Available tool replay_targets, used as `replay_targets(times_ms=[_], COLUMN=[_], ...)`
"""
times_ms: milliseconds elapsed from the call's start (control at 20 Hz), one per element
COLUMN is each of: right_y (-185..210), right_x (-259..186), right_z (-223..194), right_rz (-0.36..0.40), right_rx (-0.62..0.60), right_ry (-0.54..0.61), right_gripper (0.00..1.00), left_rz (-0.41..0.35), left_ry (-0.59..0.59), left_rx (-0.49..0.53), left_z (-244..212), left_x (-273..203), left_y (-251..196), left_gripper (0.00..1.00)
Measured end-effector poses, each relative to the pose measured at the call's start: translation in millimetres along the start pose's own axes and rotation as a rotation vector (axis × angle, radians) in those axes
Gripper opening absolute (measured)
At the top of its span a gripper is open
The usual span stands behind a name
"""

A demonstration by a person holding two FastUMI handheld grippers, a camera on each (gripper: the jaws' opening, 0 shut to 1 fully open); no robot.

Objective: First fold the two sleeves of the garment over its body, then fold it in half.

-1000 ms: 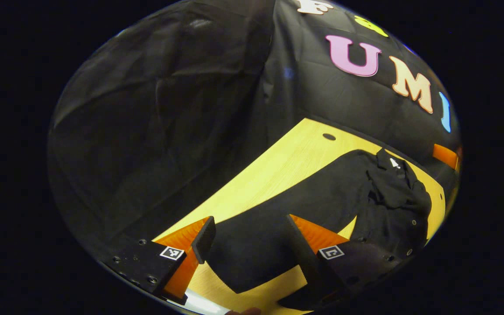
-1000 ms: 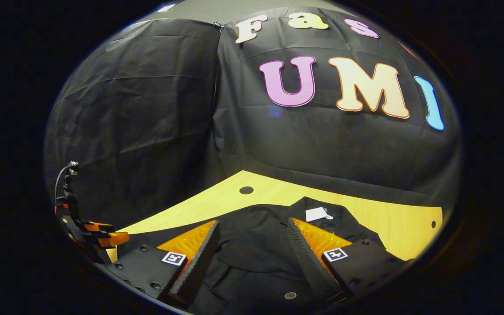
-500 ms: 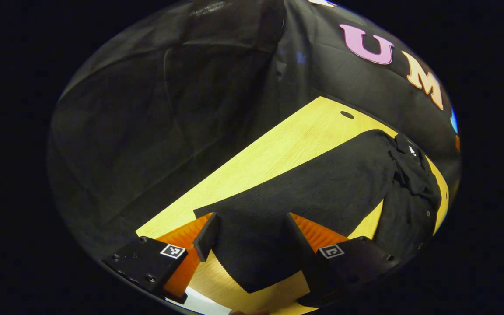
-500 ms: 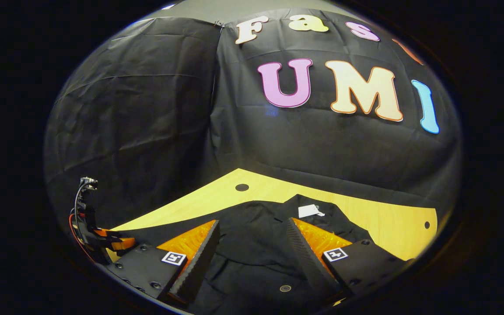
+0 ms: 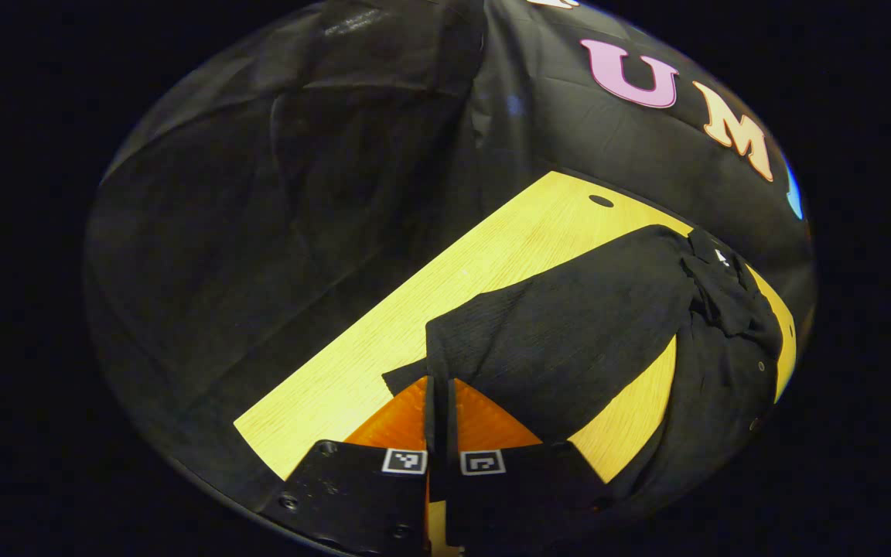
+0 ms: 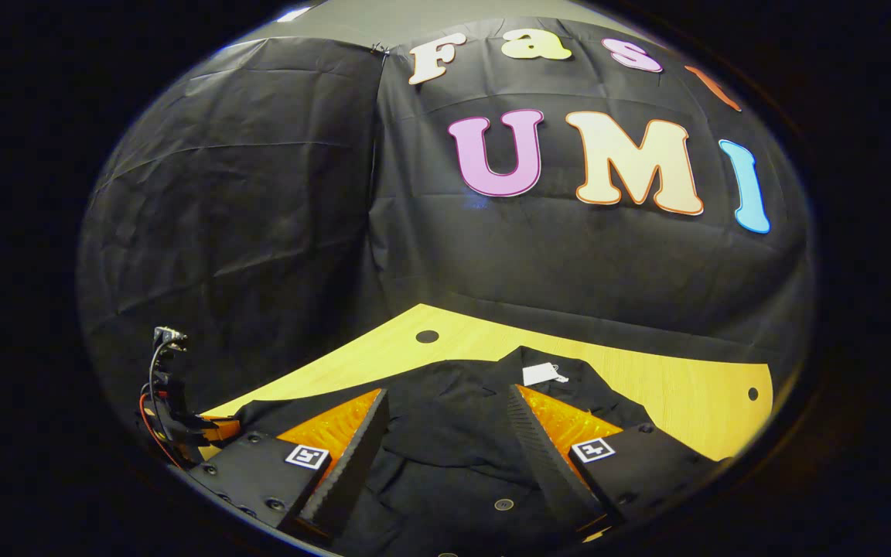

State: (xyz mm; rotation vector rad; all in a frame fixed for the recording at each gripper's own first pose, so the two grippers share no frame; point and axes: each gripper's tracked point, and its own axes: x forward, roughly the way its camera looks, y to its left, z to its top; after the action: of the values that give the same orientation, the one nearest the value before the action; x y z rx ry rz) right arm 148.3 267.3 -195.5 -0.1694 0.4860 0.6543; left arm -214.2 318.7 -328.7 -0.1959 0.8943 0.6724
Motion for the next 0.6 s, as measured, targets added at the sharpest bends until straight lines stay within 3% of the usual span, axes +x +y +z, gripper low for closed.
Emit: replay_targets(times_ms=[50,150,300,350,600], right_y=[0,0,-3,-5,-24], right_x=[-2,-8,-16,-18,-39], right_z=[-2,-5,-9,-10,-14], right_rz=[0.002,0.003,0.003,0.0,-0.031], right_rx=[-0.004,-0.005,0.009,0.012,0.037], right_ry=[0.002,0.0,-0.002,-0.001,-0.011], right_gripper=[0.94,0.98,0.93,1.0,0.94], left_rz=[-0.009,-0.017,-0.04,-0.048,-0.151], left_ry=[0.005,0.006,-0.05,-0.08,-0.216], left_rx=[0.0,-0.013,0.02,0.04,0.107], left_z=[3,11,38,53,118], left_x=[1,1,-5,-8,-27], left_y=[-1,0,-9,-16,-73], left_gripper=[0.0,0.0,0.0,0.0,0.0])
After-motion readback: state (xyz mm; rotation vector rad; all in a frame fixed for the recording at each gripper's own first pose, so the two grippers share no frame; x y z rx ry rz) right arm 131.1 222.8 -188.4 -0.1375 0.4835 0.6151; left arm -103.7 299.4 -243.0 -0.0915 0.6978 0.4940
